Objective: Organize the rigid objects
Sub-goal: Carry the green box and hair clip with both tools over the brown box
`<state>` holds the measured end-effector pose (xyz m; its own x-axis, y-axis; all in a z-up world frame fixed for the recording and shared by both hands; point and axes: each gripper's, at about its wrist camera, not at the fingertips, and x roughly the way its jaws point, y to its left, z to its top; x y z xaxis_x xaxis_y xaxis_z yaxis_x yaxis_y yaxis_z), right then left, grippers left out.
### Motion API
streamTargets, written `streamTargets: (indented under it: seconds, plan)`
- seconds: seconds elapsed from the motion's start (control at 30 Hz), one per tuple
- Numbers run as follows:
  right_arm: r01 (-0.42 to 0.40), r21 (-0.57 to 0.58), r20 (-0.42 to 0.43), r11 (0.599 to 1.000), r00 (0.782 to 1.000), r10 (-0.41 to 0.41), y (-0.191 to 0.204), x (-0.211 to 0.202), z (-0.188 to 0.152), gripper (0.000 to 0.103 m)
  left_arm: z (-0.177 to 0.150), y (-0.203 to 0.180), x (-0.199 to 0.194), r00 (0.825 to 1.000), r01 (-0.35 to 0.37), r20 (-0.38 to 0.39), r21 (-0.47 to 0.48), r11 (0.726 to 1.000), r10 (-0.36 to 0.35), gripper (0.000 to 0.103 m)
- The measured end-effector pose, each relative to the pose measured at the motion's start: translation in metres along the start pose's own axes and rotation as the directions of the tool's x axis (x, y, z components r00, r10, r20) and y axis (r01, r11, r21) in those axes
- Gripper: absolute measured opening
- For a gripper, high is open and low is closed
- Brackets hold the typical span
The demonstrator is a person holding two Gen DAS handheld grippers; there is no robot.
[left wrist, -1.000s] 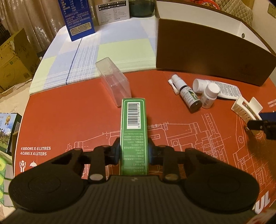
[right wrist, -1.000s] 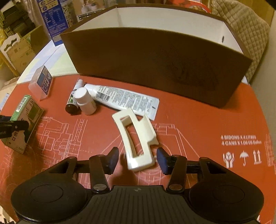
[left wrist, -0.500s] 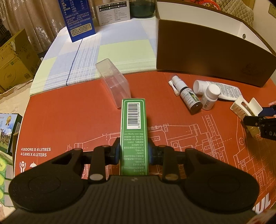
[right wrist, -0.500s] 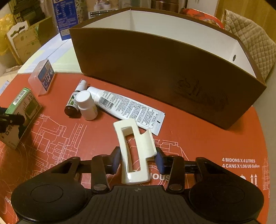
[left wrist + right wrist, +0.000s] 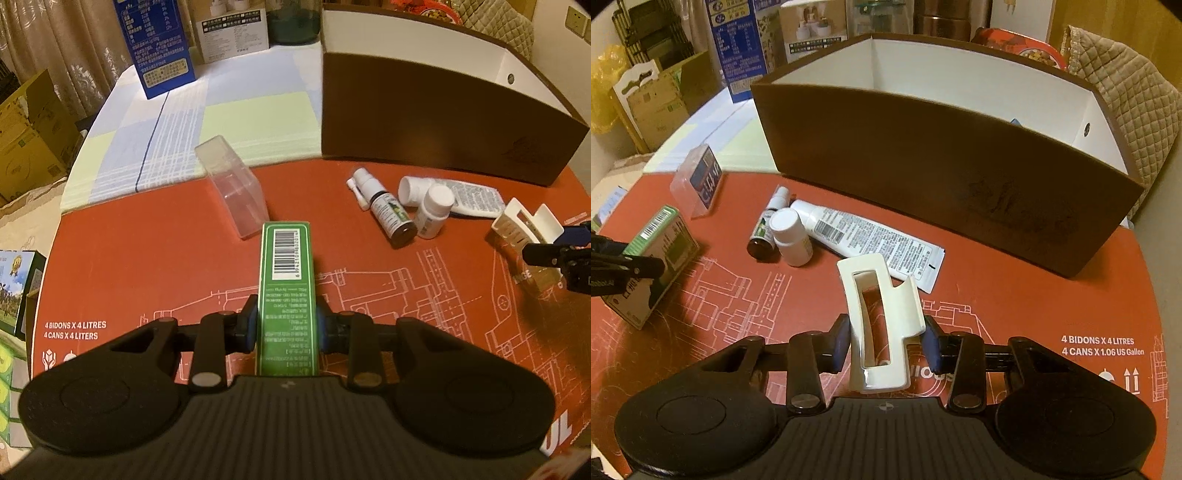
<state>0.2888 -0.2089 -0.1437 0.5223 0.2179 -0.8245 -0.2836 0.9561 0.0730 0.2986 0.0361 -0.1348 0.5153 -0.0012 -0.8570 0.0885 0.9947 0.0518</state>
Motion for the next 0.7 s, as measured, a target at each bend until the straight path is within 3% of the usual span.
streamTargets:
  seconds: [0.7]
  plan:
    - [-0.053, 0.030, 0.075, 0.998, 0.996, 0.051, -0.013, -0.038, 0.016, 0.037, 0.028, -0.017, -0.047, 0.992, 0.045, 0.120, 0.016, 0.999, -0.047, 0.025]
